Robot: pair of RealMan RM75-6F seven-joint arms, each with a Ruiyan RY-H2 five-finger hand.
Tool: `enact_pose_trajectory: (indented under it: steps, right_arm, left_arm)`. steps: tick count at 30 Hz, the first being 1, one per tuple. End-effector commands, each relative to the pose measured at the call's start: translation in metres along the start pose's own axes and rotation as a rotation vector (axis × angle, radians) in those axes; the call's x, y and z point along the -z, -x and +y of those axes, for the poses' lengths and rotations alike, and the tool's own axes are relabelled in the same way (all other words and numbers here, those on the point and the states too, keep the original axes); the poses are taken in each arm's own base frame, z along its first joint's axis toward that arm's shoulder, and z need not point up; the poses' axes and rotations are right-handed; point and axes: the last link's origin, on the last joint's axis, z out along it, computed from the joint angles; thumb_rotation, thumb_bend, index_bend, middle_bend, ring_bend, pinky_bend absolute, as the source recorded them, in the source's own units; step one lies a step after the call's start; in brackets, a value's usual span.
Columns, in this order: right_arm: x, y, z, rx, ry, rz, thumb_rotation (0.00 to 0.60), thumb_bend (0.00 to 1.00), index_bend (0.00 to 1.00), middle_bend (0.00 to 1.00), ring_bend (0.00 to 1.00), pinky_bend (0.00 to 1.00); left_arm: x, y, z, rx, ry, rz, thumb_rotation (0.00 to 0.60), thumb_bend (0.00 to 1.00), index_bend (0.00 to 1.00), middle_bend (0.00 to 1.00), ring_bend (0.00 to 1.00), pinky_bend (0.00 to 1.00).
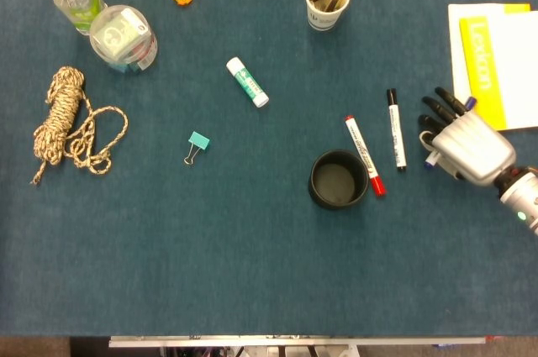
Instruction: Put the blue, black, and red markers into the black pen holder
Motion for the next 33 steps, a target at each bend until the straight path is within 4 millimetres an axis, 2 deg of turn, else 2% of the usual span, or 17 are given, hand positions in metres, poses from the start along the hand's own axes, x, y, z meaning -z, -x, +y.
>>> enact_pose_trajectory:
  steps: [1, 5, 8, 10, 13, 15, 16, 22, 28, 33]
  right_arm:
    - [0.002, -0.003, 0.002, -0.011, 0.015, 0.016, 0.6, 0.36, 0.65, 0.33, 0.11, 0.0]
    - [0.004, -0.014, 0.004, -0.064, 0.039, 0.057, 0.6, 0.37, 0.65, 0.34, 0.12, 0.0]
    - [0.001, -0.034, 0.003, -0.175, 0.058, 0.121, 0.6, 0.37, 0.66, 0.35, 0.12, 0.0]
    - [-0.002, -0.053, -0.003, -0.309, 0.06, 0.16, 0.6, 0.37, 0.66, 0.35, 0.12, 0.0]
    - [-0.004, -0.066, -0.005, -0.382, 0.055, 0.179, 0.6, 0.37, 0.66, 0.35, 0.12, 0.0]
    - [-0.007, -0.087, -0.01, -0.464, 0.037, 0.224, 0.6, 0.37, 0.66, 0.35, 0.12, 0.0]
    - [-0.012, -0.109, -0.017, -0.561, 0.008, 0.286, 0.6, 0.37, 0.66, 0.35, 0.12, 0.0]
    - [-0.019, -0.148, -0.037, -0.821, -0.074, 0.337, 0.6, 0.37, 0.66, 0.36, 0.12, 0.0]
    - [-0.02, -0.167, -0.058, -1.006, -0.159, 0.316, 0.6, 0.37, 0.66, 0.36, 0.12, 0.0]
    - [-0.014, -0.164, -0.075, -1.102, -0.21, 0.228, 0.6, 0.37, 0.66, 0.36, 0.12, 0.0]
  left_arm:
    - [0.0, 0.0, 0.0, 0.001, 0.001, 0.0, 0.6, 0.47, 0.27, 0.31, 0.28, 0.13]
    - [0.0, -0.002, 0.001, 0.003, 0.003, 0.006, 0.6, 0.47, 0.27, 0.31, 0.28, 0.13]
    - [-0.001, -0.004, 0.001, 0.003, 0.005, 0.011, 0.6, 0.47, 0.27, 0.31, 0.28, 0.13]
    - [-0.001, -0.005, 0.002, 0.002, 0.008, 0.012, 0.6, 0.47, 0.27, 0.31, 0.28, 0.13]
    - [-0.001, -0.005, 0.003, 0.001, 0.011, 0.012, 0.6, 0.47, 0.27, 0.31, 0.28, 0.13]
    - [-0.001, -0.007, 0.005, 0.002, 0.017, 0.017, 0.6, 0.47, 0.27, 0.31, 0.28, 0.13]
    - [0.0, -0.008, 0.006, 0.003, 0.017, 0.021, 0.6, 0.47, 0.27, 0.31, 0.28, 0.13]
    - [0.003, -0.01, 0.007, 0.001, 0.013, 0.025, 0.6, 0.47, 0.27, 0.31, 0.28, 0.13]
    - [0.006, -0.015, 0.007, -0.001, 0.008, 0.039, 0.6, 0.47, 0.27, 0.31, 0.28, 0.13]
    - [0.008, -0.014, 0.007, -0.003, 0.001, 0.034, 0.6, 0.47, 0.27, 0.31, 0.28, 0.13]
